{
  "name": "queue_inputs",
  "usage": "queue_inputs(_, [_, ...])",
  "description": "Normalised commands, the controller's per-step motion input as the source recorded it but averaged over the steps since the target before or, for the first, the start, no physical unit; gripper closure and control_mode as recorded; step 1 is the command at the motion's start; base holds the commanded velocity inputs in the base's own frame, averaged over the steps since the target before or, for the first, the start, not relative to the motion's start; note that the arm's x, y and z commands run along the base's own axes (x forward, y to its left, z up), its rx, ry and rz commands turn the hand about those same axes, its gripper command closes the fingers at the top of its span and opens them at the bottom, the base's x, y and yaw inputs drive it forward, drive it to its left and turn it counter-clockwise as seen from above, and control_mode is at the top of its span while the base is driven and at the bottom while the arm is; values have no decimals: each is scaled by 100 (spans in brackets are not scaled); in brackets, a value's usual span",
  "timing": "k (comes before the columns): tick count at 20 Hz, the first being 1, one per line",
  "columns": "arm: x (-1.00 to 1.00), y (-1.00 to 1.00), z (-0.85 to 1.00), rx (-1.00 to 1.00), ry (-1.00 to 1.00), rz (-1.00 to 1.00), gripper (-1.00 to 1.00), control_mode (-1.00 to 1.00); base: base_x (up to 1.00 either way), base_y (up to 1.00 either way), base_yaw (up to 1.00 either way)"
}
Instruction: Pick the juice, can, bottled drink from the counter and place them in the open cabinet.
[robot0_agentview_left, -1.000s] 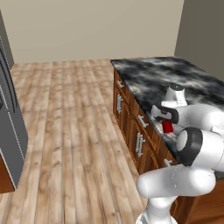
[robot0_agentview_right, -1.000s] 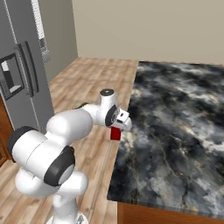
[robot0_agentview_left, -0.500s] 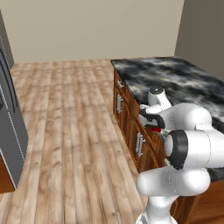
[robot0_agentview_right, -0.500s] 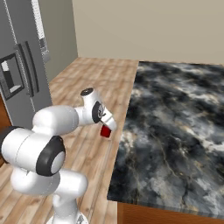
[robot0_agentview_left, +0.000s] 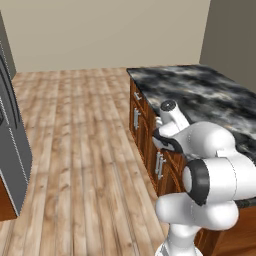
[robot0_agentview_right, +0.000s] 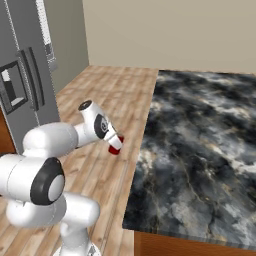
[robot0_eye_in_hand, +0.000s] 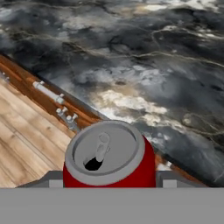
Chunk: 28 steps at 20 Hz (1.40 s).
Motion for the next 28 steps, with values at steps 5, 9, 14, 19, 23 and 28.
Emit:
queue_inputs(5, [-34,0,61,0,-2,0,100,-100,0,0,0])
queue_inputs(9, [-14,0,39,-1,4,3,100,-100,0,0,0])
queue_inputs(14, [-6,0,23,0,2,10,100,-100,0,0,0])
queue_inputs(19, [-2,1,15,0,0,20,100,-100,0,0,0])
queue_inputs(23, [-8,4,15,0,0,29,100,-100,0,0,0])
queue_inputs(28, [-21,8,13,0,1,31,100,-100,0,0,0])
